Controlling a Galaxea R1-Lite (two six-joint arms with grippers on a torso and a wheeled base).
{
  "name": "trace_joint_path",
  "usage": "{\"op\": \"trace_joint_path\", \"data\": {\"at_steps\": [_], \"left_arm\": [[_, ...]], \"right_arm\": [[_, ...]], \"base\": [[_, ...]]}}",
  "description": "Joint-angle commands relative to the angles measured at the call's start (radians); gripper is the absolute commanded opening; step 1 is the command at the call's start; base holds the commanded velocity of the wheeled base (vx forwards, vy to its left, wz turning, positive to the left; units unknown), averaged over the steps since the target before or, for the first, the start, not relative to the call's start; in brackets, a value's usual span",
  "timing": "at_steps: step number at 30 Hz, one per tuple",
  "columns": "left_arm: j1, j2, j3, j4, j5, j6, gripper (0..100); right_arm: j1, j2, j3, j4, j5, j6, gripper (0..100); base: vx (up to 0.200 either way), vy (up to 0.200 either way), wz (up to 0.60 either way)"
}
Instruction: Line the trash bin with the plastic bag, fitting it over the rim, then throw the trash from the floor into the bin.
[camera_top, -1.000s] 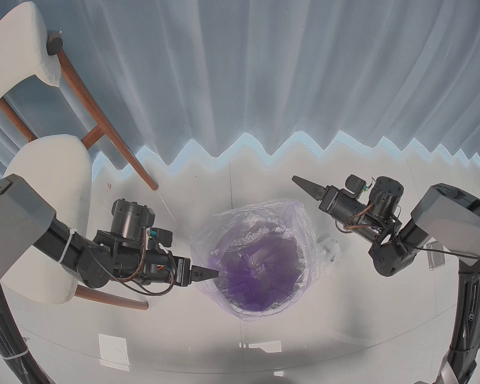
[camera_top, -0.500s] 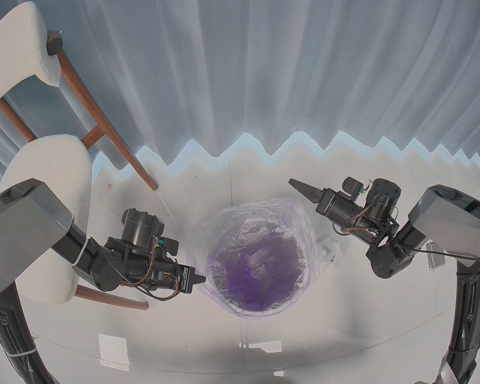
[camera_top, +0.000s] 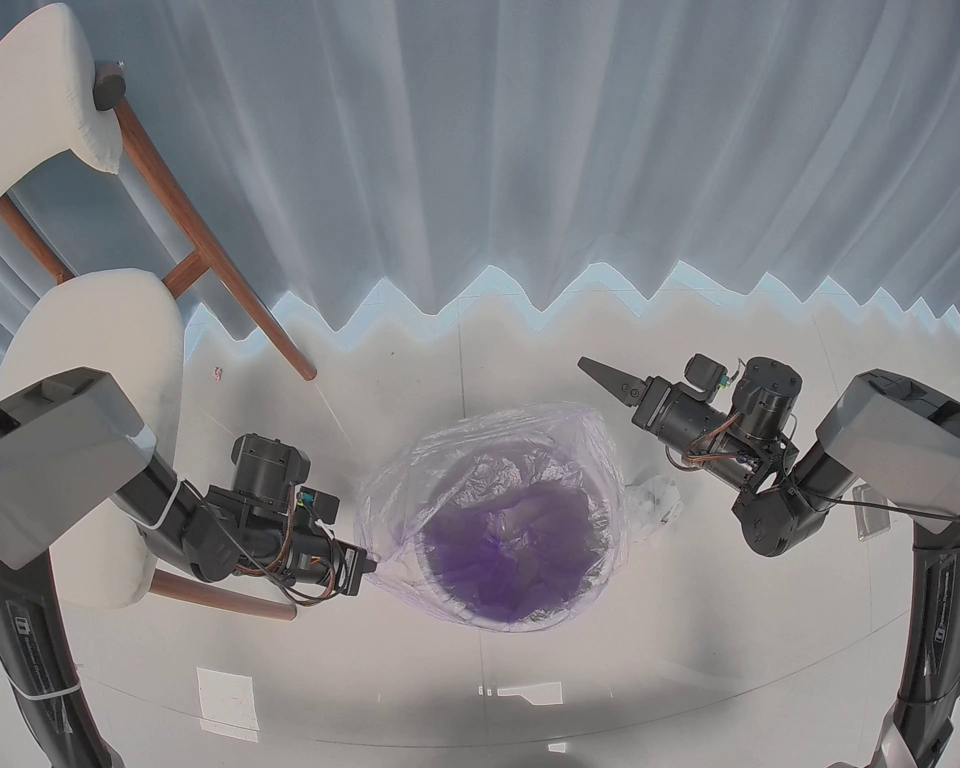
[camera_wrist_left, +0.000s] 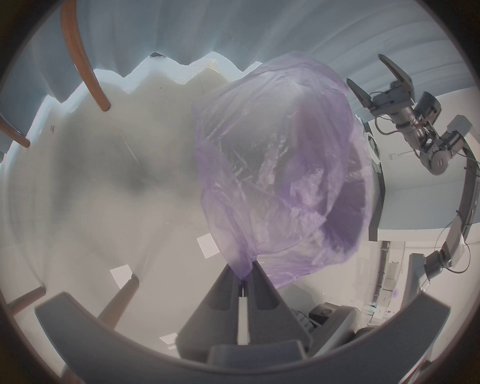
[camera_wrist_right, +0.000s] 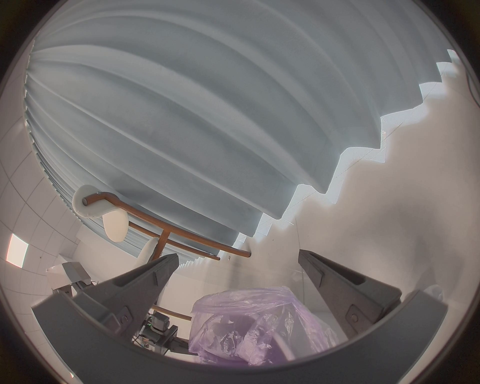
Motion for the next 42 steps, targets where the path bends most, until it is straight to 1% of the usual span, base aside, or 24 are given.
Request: {"op": "trace_joint_path", "data": {"at_steps": [1, 6, 9, 16, 17, 20, 23, 25, 26, 28, 29, 30, 33, 37, 42], "left_arm": [[0.012, 0.107, -0.05, -0.065, 0.01, -0.006, 0], [0.016, 0.193, -0.066, -0.229, 0.009, -0.015, 0], [0.013, 0.215, -0.078, -0.258, 0.007, -0.024, 0], [0.012, 0.219, -0.078, -0.264, 0.001, -0.03, 0], [0.01, 0.218, -0.07, -0.263, 0.003, -0.03, 100], [0.012, 0.215, -0.047, -0.269, 0.003, -0.024, 100], [0.016, 0.201, -0.03, -0.305, 0.001, -0.018, 100], [0.018, 0.141, 0.039, -0.401, -0.002, -0.024, 100], [0.019, 0.121, 0.059, -0.427, -0.003, -0.027, 100], [0.019, 0.118, 0.062, -0.43, -0.003, -0.027, 100], [0.018, 0.047, 0.12, -0.477, -0.019, -0.029, 100], [0.016, 0.023, 0.134, -0.476, -0.025, -0.03, 100], [0.018, -0.032, 0.158, -0.474, -0.051, -0.029, 100], [0.024, -0.08, 0.183, -0.479, -0.106, -0.03, 100], [0.021, -0.149, 0.206, -0.467, -0.137, -0.03, 100]], "right_arm": [[0.0, -0.001, 0.0, 0.0, 0.0, 0.0, 100], [0.0, 0.007, 0.0, 0.0, 0.0, 0.0, 100], [0.0, 0.009, 0.0, 0.0, 0.0, 0.0, 100], [0.0, 0.01, -0.001, 0.0, 0.0, 0.0, 100], [0.0, 0.01, -0.001, 0.0, 0.0, 0.0, 100], [0.0, 0.01, -0.001, 0.0, 0.0, 0.0, 100], [-0.001, 0.009, -0.001, 0.0, 0.0, 0.0, 100], [-0.004, 0.007, -0.003, 0.0, 0.0, 0.0, 100], [-0.004, 0.007, -0.004, 0.0, 0.0, 0.0, 100], [-0.004, 0.007, -0.004, 0.0, 0.0, 0.0, 100], [-0.004, 0.01, -0.004, 0.0, 0.0, -0.003, 100], [-0.006, 0.012, -0.004, 0.0, 0.0, -0.008, 100], [-0.018, 0.041, -0.017, 0.0, 0.002, -0.057, 100], [-0.041, 0.093, -0.066, 0.0, 0.002, -0.153, 100], [-0.047, 0.107, -0.063, 0.0, 0.007, -0.187, 100]], "base": [[0.0, 0.0, 0.0], [0.0, 0.0, 0.0], [0.0, 0.0, 0.0], [0.0, 0.0, 0.0], [0.0, 0.0, 0.0], [0.0, 0.0, 0.0], [0.0, 0.0, 0.0], [0.0, 0.0, 0.0], [0.0, 0.0, 0.0], [0.0, 0.0, 0.0], [0.0, 0.0, 0.0], [0.0, 0.0, 0.0], [0.0, 0.0, 0.0], [0.0, 0.0, 0.0], [0.0, 0.0, 0.0]]}}
